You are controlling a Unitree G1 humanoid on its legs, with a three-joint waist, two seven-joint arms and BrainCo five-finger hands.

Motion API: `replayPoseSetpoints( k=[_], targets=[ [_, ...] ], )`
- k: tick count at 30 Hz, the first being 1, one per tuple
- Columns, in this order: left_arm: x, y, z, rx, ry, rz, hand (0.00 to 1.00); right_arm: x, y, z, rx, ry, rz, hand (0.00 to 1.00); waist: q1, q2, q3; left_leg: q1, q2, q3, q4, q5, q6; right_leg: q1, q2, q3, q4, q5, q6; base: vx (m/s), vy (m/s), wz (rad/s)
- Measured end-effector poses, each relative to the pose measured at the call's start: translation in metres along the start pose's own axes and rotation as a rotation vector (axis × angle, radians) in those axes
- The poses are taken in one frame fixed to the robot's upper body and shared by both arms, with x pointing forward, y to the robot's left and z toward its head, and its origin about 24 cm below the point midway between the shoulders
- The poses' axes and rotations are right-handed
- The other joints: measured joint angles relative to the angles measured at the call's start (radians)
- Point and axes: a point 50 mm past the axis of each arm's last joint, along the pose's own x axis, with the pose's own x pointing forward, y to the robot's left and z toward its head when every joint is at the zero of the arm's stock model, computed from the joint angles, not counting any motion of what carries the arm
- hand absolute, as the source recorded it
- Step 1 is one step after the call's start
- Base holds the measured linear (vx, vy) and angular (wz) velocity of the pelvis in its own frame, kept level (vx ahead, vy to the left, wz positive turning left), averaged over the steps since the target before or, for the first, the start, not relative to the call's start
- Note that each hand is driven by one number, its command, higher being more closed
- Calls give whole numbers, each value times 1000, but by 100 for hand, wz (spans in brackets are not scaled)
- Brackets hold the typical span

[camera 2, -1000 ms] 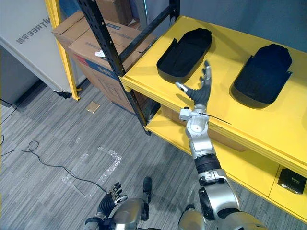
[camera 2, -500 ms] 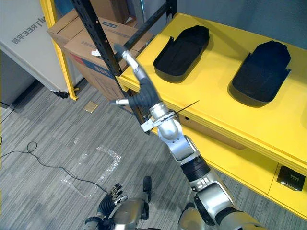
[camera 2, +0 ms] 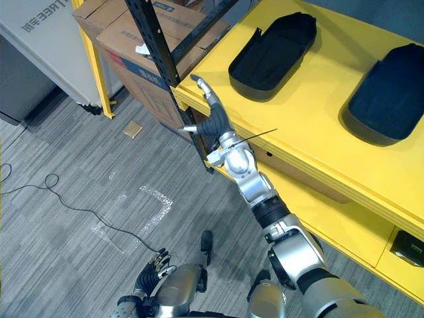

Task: Walk over and take plastic housings, then place them on the shelf

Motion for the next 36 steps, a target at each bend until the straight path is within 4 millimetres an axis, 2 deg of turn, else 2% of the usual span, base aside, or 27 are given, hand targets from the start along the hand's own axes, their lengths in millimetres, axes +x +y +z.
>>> replayPoseSetpoints(
  k=[4, 10, 12, 21, 29, 36],
  targets=[
    [2, -3, 1, -26, 1, -4, 0, 5, -22, 1, -1, -2, -136, 0, 15, 23, 13, -10, -5, -3, 0, 4, 2, -14, -6, -3, 19, -9, 0, 47, -32, 4],
    [3, -6, 0, -28, 10, -16, 0, 9, -43, 0, -35, 16, -201, 0, 20, 34, 19, -19, -8, -8, 0, 5, 0, -29, -13, -4, 41, -23, -5, 31, -38, 3],
    [5, -8, 1, -25, 12, -22, 0, 11, -45, 0, -47, 24, -196, 0, 20, 43, 23, -20, -8, -10, 0, 5, 0, -30, -12, -5, 42, -24, -6, 12, -33, 1],
    [6, -10, 2, -24, 9, -36, 0, 21, -59, 3, -135, 31, -222, 0, 29, 46, 23, -44, -6, -23, 0, 9, -3, -55, -10, -9, 47, -27, -8, 2, -15, 2],
    [6, -11, 3, -24, -5, -41, 0, 20, -64, 1, -144, 21, -269, 0, 48, 47, 23, -55, -5, -24, 0, 12, -2, -67, -10, -7, 47, -27, -8, 0, 0, 0],
    [8, -14, 6, -22, -19, -50, 0, 21, -62, 2, -160, 1, -247, 0, 49, 64, 32, -61, -3, -24, 0, 15, -2, -69, -5, -8, 38, -24, -6, 16, -12, 0]
  ],
)
